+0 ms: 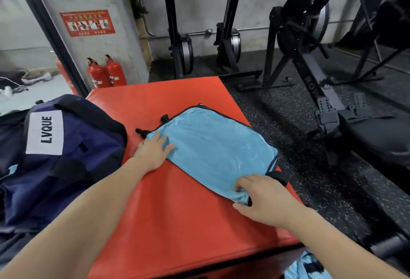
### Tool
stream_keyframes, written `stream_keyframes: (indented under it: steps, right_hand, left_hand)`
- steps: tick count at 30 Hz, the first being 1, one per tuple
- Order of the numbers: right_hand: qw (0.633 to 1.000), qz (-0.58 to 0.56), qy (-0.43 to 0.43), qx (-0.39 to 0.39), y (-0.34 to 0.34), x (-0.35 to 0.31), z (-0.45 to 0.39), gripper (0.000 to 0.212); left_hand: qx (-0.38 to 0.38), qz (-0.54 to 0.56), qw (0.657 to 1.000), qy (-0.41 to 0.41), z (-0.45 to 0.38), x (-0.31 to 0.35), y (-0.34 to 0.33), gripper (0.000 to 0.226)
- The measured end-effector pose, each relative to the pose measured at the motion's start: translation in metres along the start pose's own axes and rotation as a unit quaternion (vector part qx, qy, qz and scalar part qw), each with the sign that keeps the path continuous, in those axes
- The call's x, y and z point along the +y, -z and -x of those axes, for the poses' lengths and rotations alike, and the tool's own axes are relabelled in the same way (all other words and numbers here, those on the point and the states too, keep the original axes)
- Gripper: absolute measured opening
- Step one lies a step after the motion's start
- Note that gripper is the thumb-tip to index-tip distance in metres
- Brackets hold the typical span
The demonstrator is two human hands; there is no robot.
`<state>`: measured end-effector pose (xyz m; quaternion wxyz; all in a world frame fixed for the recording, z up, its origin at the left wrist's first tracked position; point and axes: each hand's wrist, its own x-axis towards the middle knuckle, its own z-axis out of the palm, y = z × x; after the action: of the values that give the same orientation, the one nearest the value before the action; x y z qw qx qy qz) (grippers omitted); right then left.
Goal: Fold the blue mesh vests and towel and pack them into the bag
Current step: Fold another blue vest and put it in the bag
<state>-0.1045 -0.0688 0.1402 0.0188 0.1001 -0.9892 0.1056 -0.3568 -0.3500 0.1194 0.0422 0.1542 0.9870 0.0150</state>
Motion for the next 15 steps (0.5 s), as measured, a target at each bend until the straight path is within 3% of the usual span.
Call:
stream_keyframes:
  steps: [7,12,15]
  right_hand:
    - [0.995,0.076,-0.055,-0.026,0.017,-0.006,0.008,0.027]
    - [0.992,0.034,-0.108,-0.046,0.029,-0.027,0.006,0.016]
    - [0.995,-0.017,-0.092,-0.036,0.025,-0.057,0.003,0.014]
  left_hand:
    - [0.051,0.039,0.998,0.014,0.095,0.018,-0.005,0.066]
    - [0.053,0.020,0.998,-0.028,0.195,0.039,-0.004,0.092]
    - [0.075,0.018,0.996,-0.048,0.236,0.042,0.000,0.077]
